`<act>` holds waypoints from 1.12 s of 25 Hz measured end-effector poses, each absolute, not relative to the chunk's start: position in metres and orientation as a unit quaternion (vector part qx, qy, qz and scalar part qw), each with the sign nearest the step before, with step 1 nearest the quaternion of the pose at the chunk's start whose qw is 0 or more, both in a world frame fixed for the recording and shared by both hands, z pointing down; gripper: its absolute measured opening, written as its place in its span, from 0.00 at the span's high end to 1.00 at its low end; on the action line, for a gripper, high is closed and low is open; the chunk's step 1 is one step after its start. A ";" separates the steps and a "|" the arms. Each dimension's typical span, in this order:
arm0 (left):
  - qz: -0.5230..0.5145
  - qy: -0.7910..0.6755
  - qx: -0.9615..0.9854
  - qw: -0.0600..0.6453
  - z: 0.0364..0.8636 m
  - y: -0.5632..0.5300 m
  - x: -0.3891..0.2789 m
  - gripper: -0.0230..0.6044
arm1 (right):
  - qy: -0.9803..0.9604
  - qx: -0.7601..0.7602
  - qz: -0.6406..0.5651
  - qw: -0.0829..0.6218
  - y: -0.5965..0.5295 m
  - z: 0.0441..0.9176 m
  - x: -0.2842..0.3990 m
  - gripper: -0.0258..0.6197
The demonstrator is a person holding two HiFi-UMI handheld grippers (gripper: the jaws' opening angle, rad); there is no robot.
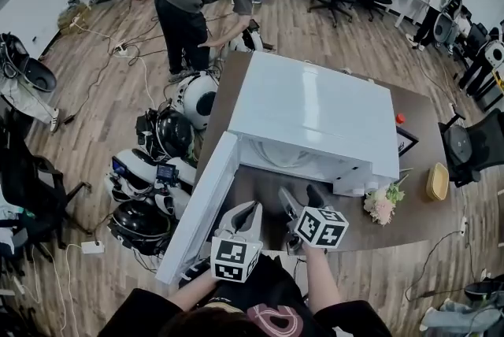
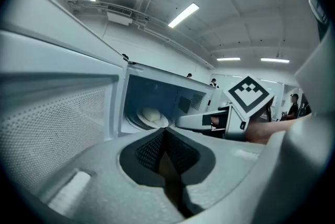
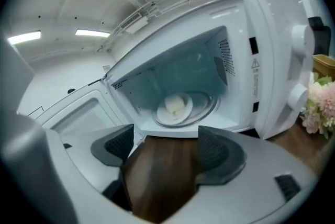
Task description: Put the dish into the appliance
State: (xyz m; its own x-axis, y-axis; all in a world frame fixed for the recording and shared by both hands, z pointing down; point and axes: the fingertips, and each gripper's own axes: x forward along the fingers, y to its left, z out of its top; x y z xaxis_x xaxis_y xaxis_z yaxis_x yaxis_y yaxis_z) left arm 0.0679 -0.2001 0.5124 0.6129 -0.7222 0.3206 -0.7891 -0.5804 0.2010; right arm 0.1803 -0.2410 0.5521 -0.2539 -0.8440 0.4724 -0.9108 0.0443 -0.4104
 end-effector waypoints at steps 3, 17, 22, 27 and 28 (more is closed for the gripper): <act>0.101 -0.415 0.889 0.166 0.513 -0.192 0.069 0.95 | -0.706 0.630 0.319 0.057 -0.217 0.555 0.182 0.45; 0.111 -0.372 0.902 0.188 0.531 -0.145 0.065 0.95 | -0.665 0.665 0.332 0.071 -0.129 0.574 0.161 0.78; 0.111 -0.349 0.912 0.186 0.531 -0.133 0.072 0.95 | -0.646 0.696 0.306 0.068 -0.119 0.566 0.166 0.94; 0.110 -0.338 0.917 0.182 0.531 -0.125 0.070 0.95 | -0.628 0.717 0.297 0.060 -0.111 0.564 0.165 0.95; 0.105 -0.335 0.918 0.185 0.529 -0.124 0.069 0.95 | -0.625 0.720 0.296 0.062 -0.110 0.564 0.164 0.95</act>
State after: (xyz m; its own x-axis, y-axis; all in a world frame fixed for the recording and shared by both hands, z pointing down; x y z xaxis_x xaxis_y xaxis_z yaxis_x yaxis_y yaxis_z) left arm 0.0693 -0.1242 0.5289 0.7540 -0.5760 0.3158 -0.6533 -0.7077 0.2690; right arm 0.1644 -0.1100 0.5643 0.0444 -0.8629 0.5034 -0.9360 -0.2120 -0.2809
